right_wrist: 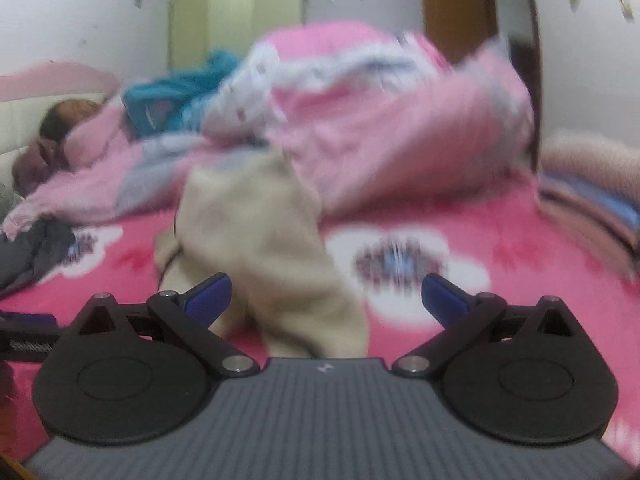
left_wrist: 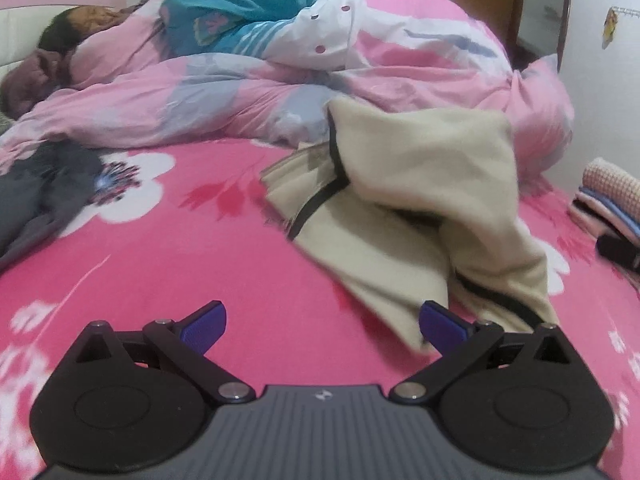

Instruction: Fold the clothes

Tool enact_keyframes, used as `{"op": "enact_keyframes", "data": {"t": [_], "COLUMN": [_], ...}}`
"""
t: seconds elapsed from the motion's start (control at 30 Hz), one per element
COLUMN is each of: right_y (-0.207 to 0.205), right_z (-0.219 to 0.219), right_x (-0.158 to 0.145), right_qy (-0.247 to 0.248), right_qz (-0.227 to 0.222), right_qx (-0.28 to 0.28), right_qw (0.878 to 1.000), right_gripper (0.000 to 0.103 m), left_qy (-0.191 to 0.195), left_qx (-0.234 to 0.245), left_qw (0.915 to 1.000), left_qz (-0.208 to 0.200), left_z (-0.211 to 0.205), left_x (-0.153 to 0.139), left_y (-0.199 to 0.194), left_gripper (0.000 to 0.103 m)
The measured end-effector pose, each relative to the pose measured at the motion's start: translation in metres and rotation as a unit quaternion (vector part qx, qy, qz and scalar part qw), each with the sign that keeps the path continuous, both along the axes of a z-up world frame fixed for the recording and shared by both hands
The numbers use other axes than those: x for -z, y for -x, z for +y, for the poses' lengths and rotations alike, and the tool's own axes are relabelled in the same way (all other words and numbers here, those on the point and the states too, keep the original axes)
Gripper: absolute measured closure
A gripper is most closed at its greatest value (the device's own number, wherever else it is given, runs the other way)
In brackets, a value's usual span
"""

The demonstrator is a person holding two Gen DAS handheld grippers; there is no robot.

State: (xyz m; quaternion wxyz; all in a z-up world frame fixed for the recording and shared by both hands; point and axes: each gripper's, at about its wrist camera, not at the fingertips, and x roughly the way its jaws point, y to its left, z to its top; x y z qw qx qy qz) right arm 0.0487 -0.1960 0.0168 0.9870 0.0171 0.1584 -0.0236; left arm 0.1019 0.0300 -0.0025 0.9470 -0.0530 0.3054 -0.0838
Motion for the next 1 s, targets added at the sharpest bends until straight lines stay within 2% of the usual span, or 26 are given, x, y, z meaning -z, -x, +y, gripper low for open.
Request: {"op": "enact_keyframes", "data": {"t": [0.13, 0.2, 0.33, 0.43, 0.47, 0.53, 0.57, 0.6, 0.63, 0.7, 0.8, 0.93, 1.0], "right_y": [-0.051, -0.083, -0.144, -0.183, -0.191, -0.197, -0.196, -0.195, -0.19, -0.179, -0.162, -0.123, -0.101], "right_z": [0.012, 0.027, 0.056, 0.063, 0.062, 0.059, 0.056, 0.053, 0.051, 0.05, 0.037, 0.007, -0.006], "right_x": [-0.017, -0.021, -0.024, -0.013, -0.008, -0.004, -0.003, -0.003, -0.004, -0.004, -0.011, -0.031, -0.044], "right_qy": [0.056, 0.097, 0.167, 0.182, 0.171, 0.139, 0.118, 0.097, 0.087, 0.076, 0.043, -0.033, -0.066], "right_qz": [-0.037, -0.045, -0.023, 0.015, 0.033, 0.061, 0.072, 0.082, 0.086, 0.086, 0.085, 0.077, 0.067], "right_qx": [-0.053, -0.087, -0.106, -0.108, -0.111, -0.122, -0.13, -0.137, -0.136, -0.136, -0.139, -0.154, -0.169], "right_qw": [0.996, 0.99, 0.98, 0.977, 0.978, 0.981, 0.982, 0.982, 0.983, 0.984, 0.986, 0.984, 0.981], "right_gripper": [0.001, 0.001, 0.001, 0.001, 0.003, 0.015, 0.033, 0.045, 0.049, 0.072, 0.08, 0.084, 0.085], "left_qy": [0.001, -0.009, -0.019, 0.004, 0.004, -0.001, -0.005, -0.007, -0.01, -0.013, -0.016, -0.014, -0.001], "left_qx": [0.034, 0.058, 0.076, 0.066, 0.061, 0.056, 0.055, 0.054, 0.054, 0.051, 0.049, 0.044, 0.047], "left_qw": [0.9993, 0.998, 0.9962, 0.9974, 0.9978, 0.9983, 0.9984, 0.9985, 0.9985, 0.9986, 0.9984, 0.998, 0.9976], "left_qz": [0.014, 0.022, 0.037, 0.028, 0.023, 0.015, 0.012, 0.008, 0.005, -0.003, -0.023, -0.044, -0.051], "left_z": [-0.017, -0.029, -0.049, -0.051, -0.052, -0.053, -0.054, -0.053, -0.053, -0.052, -0.053, -0.047, -0.036], "left_x": [0.011, 0.018, 0.034, 0.041, 0.042, 0.043, 0.042, 0.041, 0.039, 0.033, 0.021, 0.002, -0.01], "left_y": [-0.043, -0.061, -0.086, -0.091, -0.091, -0.09, -0.089, -0.087, -0.085, -0.082, -0.066, -0.04, -0.021], "left_gripper": [0.002, 0.01, 0.026, 0.038, 0.047, 0.061, 0.073, 0.083, 0.086, 0.091, 0.093, 0.094, 0.094]}}
